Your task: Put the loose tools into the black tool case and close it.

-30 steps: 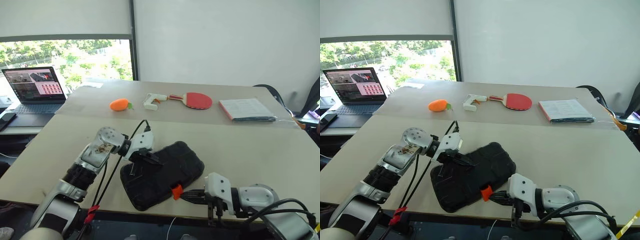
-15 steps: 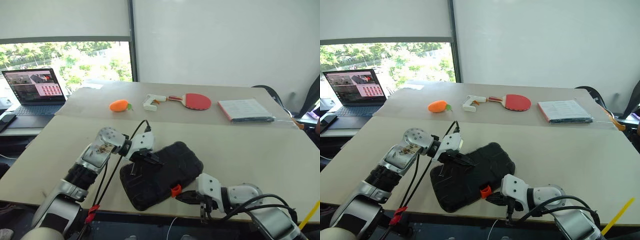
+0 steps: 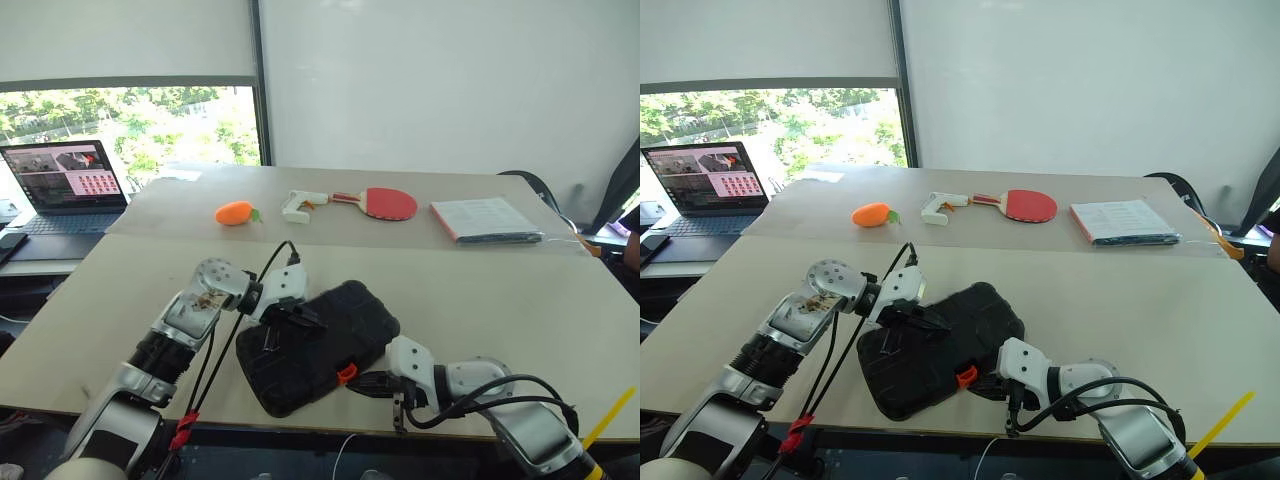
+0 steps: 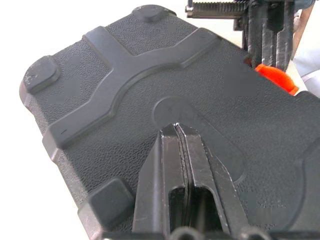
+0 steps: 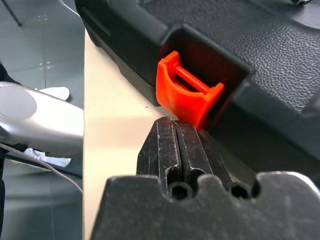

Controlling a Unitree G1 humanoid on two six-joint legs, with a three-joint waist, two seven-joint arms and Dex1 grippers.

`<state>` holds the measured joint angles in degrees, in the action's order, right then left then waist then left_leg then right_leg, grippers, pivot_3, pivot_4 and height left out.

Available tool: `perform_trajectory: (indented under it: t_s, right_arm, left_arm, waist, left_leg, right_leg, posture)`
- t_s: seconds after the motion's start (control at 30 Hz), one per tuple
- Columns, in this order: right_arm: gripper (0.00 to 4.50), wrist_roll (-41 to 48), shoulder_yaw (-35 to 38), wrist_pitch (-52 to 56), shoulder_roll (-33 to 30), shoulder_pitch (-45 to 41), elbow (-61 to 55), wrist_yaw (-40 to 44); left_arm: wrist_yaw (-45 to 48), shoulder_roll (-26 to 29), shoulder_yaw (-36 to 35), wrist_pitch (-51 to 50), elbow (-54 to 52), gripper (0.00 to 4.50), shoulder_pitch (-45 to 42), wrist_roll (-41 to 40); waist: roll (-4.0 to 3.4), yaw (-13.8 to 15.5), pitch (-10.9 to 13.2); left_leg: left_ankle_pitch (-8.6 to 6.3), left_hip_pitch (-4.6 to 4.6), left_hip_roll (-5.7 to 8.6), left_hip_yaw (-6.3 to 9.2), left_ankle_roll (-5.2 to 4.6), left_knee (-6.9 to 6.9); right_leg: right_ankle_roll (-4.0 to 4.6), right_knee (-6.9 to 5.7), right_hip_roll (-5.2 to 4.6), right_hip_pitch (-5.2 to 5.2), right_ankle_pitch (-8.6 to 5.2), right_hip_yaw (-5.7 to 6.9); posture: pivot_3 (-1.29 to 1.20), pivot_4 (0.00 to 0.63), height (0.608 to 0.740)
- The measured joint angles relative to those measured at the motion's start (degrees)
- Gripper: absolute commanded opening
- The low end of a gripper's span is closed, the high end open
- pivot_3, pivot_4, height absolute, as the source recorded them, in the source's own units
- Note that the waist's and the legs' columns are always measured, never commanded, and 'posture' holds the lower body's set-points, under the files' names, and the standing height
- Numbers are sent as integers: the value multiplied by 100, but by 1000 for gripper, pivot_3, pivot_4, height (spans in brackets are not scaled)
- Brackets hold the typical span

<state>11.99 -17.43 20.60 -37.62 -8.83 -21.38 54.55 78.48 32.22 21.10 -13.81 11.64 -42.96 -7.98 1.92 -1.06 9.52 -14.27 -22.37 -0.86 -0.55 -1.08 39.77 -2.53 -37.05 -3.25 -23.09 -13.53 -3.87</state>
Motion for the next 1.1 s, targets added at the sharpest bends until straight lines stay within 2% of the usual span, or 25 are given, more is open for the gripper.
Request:
perform_trajectory:
  t_s: [0.3,0.4,0.43,0.5,0.53,0.57,0.7,0.83,0.87,0.9,1.1]
  right_arm:
    - [0,-27,-70,106,83,-143,186,7]
    - [0,234,283,278,-222,-20,-261,79]
    - [0,343,464,350,-345,54,-455,123]
    - [597,851,984,718,-669,319,-911,236]
    - [743,1023,1192,851,-778,412,-1019,278]
    - [1190,1296,1520,1047,-943,588,-1155,342]
    - [2467,2077,2956,1472,-1677,1079,-1250,808]
    - [3946,2494,4122,1611,-2239,1095,-739,1316]
    - [4268,2558,4222,1632,-2317,1013,-599,1414]
    - [4455,2622,4327,1645,-2402,995,-490,1510]
    - [4455,3002,4474,1871,-2744,741,20,1978]
  left_arm:
    - [-90,-47,-18,26,55,30,42,0]
    - [-88,-55,-80,6,58,30,65,-41]
    - [-80,-28,-117,-32,55,271,80,-69]
    - [26,173,-280,-290,36,711,102,-245]
    - [97,308,-376,-410,51,905,122,-316]
    - [188,522,-508,-641,43,1399,156,-430]
    - [603,1569,-1276,-1516,-167,2676,487,-1061]
    - [865,2623,-2152,-2017,-637,4276,993,-1513]
    - [876,2776,-2366,-2094,-743,4500,1158,-1613]
    - [902,2905,-2510,-2166,-846,4500,1329,-1702]
    - [760,3388,-3702,-2906,-1422,4500,2383,-2313]
  waist:
    - [-12,-1,-13]
    - [-14,14,-14]
    - [-14,12,-14]
    - [-13,-10,-13]
    - [-13,-29,-13]
    - [-13,-54,-11]
    - [-9,-115,7]
    - [-3,-113,15]
    - [-3,-105,16]
    - [-4,-106,18]
    - [9,-45,31]
  left_leg:
    - [0,10,-1,0,0,0]
    - [0,7,0,3,0,-1]
    - [0,6,0,9,0,-5]
    - [-1,2,-3,28,-1,-12]
    - [-2,2,-6,33,-2,-17]
    - [-2,-2,-6,36,-2,-21]
    - [-2,-7,-5,39,-2,-47]
    - [-2,-2,-5,36,-2,-76]
    - [-2,4,-4,35,-2,-76]
    - [-2,2,-7,33,-2,-80]
    - [-2,-19,-10,33,-1,-83]
  right_leg:
    - [-30,0,2,7,-21,-6]
    - [-30,1,0,5,-21,-7]
    - [-30,2,0,4,-22,-7]
    - [-24,2,2,-4,-25,-6]
    - [-20,2,4,-6,-25,-7]
    - [-18,2,5,-12,-27,-7]
    - [-12,9,2,-25,-30,-5]
    - [-10,32,-16,-21,-29,-5]
    - [-9,33,-18,-17,-30,-4]
    - [-8,36,-21,-19,-31,-5]
    - [-3,38,-23,-43,-32,-2]
  posture:
    - [0,150,740]
    - [0,150,740]
    - [0,150,740]
    - [0,150,740]
    - [0,150,740]
    - [0,150,740]
    - [0,150,740]
    - [0,150,740]
    - [0,150,740]
    - [0,150,740]
    - [0,150,740]
